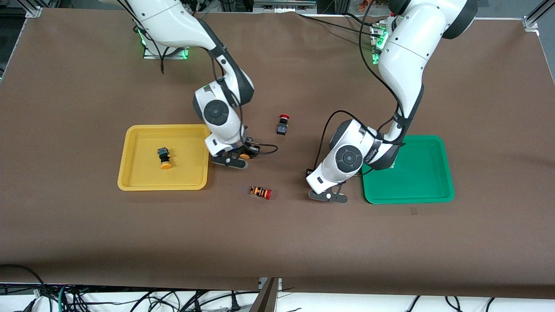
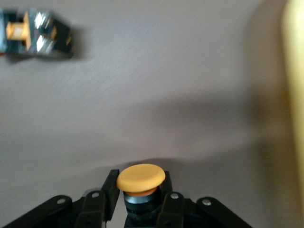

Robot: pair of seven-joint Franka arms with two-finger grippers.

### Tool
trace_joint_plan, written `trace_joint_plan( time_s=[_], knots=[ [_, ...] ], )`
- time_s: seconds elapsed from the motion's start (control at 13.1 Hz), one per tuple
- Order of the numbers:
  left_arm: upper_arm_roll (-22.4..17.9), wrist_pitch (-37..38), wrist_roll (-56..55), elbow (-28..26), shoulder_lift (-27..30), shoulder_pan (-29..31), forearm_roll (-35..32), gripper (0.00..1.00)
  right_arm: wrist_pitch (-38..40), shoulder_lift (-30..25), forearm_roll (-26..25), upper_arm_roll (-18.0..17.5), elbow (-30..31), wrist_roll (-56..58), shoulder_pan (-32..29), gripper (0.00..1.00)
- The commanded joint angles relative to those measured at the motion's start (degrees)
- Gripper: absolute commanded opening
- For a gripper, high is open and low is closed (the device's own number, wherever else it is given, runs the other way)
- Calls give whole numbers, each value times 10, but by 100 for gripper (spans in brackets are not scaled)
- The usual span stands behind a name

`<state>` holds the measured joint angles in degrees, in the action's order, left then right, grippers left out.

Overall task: Place green and yellow buttons in trays
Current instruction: 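Place the yellow button in the yellow tray while the left gripper places the orange switch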

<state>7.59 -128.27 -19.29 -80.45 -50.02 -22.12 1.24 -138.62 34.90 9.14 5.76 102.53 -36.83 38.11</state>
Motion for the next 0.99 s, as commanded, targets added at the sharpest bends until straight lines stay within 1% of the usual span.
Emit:
trace_joint_plan(
  time_s=[0.0, 0.08, 0.15, 0.23, 0.3, 0.38, 0.46, 0.53, 0.61, 0.69, 0.76, 0.84, 0.91],
  knots=[
    [-7, 14, -7, -11, 26, -1, -2, 12, 91, -47, -5, 64, 7, 124, -2, 14],
    [-14, 65, -6, -9, 45, 1, -11, 12, 121, -57, -5, 93, 12, 180, -2, 15],
    [-24, 120, -5, -5, 63, 3, -45, 12, 121, -65, -3, 121, 34, 236, -2, 16],
    [-28, 167, 1, -6, 83, 10, -90, 12, 98, -76, -1, 138, 69, 264, -3, 21],
    [-28, 205, 21, -4, 98, 31, -118, 12, 53, -80, 4, 142, 108, 268, -5, 33],
    [-28, 230, 54, -2, 106, 55, -124, 12, 3, -81, 13, 142, 140, 263, -5, 54],
    [-28, 248, 100, -2, 112, 79, -126, 14, -17, -80, 35, 142, 154, 259, -5, 65],
    [-28, 253, 160, -3, 112, 113, -126, 15, -15, -80, 61, 142, 155, 258, -5, 75],
    [-27, 250, 220, -6, 109, 150, -126, 19, -8, -83, 70, 141, 151, 254, -5, 85],
    [-27, 240, 266, -12, 103, 175, -126, 21, 10, -85, 71, 141, 133, 249, -5, 90],
    [-27, 212, 290, -33, 99, 195, -125, 21, 49, -86, 71, 141, 103, 235, -5, 90],
    [-27, 165, 294, -79, 105, 205, -126, 24, 96, -91, 71, 142, 68, 229, -5, 94],
    [-27, 106, 295, -129, 116, 208, -126, 34, 133, -98, 70, 143, 39, 228, -5, 97]
  ],
)
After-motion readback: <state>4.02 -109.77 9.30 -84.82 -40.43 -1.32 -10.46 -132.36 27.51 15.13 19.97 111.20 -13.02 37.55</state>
